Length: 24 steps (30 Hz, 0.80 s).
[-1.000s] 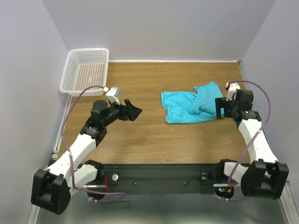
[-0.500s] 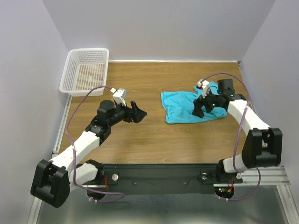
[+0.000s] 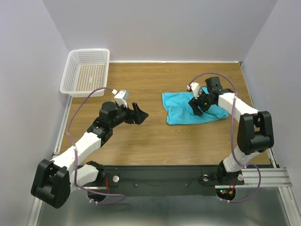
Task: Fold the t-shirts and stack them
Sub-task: Flatten the tshirt out
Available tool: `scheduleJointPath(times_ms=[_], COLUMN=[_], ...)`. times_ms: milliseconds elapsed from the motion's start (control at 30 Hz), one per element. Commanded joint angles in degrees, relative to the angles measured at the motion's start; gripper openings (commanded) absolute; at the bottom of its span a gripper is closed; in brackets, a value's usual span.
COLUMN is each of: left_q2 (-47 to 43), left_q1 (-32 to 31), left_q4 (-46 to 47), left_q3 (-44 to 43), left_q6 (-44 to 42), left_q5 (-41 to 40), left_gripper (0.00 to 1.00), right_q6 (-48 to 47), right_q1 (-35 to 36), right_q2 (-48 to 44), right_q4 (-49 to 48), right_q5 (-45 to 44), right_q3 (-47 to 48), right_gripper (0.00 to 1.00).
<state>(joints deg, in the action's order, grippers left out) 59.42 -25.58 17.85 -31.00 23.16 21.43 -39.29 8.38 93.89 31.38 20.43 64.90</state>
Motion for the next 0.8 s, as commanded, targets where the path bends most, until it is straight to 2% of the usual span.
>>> scheduleJointPath(times_ms=[0,100,133,200,233,267,367,400,500,567,667,700,733,767], left_q2=[0.7,2.2,3.2,3.8,4.5,4.7,5.6,5.8,7.2,7.6,8.8,9.1,10.0,10.4], left_q1=[-0.8,-1.5,-2.1,-2.8,-3.2,-3.6,-4.1,-4.3,-4.9,-5.1,-5.4,-5.6,-5.7,-5.9], left_q4=[3.8,4.8,5.2,5.4,5.5,5.5,5.9,5.9,6.2,6.4,7.0,7.1,7.3,7.3], left_q3=[0.9,0.9,0.9,0.8,0.6,0.5,0.4,0.3,0.1,0.0,-0.4,-0.5,-0.8,-1.5], left_q6=[1.1,1.7,1.8,1.9,2.0,2.1,2.2,2.2,2.2,2.2,2.0,1.9,1.9,1.6], left_q5=[-0.2,-0.1,-0.1,-0.2,-0.3,-0.5,-0.9,-1.0,-1.0,-1.1,-1.1,-1.1,-1.1,-1.0], left_gripper=[0.98,0.98,0.98,0.98,0.98,0.98,0.98,0.98,0.98,0.98,0.98,0.98,0.98,0.98], right_q6=[0.0,2.1,2.9,4.9,5.8,7.2,10.7,15.5,26.7,31.9,32.8,31.7,31.4,31.2], right_q1=[1.5,1.6,1.6,1.6,1.6,1.6,1.0,0.2,-8.0,-11.7,-15.7,-16.8,-19.8,-22.3], right_q2=[1.4,3.7,4.5,4.7,4.4,3.7,0.7,-2.2,-9.6,-12.9,-16.8,-17.7,-20.0,-21.5], right_q4=[-1.9,-3.4,-4.6,-5.6,-6.6,-7.0,-9.0,-9.5,-12.9,-14.4,-14.7,-14.7,-14.6,-14.6], right_q5=[-5.0,-7.7,-9.2,-10.7,-12.4,-13.1,-15.2,-15.2,-17.2,-22.4,-34.3,-35.4,-35.5,-34.3], right_q3=[1.3,1.4,1.3,1.4,1.5,1.4,1.5,2.1,3.2,1.7,-3.4,-5.5,-7.4,-11.2], right_gripper=[0.70,0.55,0.43,0.27,0.08,0.01,0.00,0.01,0.01,0.01,0.01,0.05,0.39,0.58])
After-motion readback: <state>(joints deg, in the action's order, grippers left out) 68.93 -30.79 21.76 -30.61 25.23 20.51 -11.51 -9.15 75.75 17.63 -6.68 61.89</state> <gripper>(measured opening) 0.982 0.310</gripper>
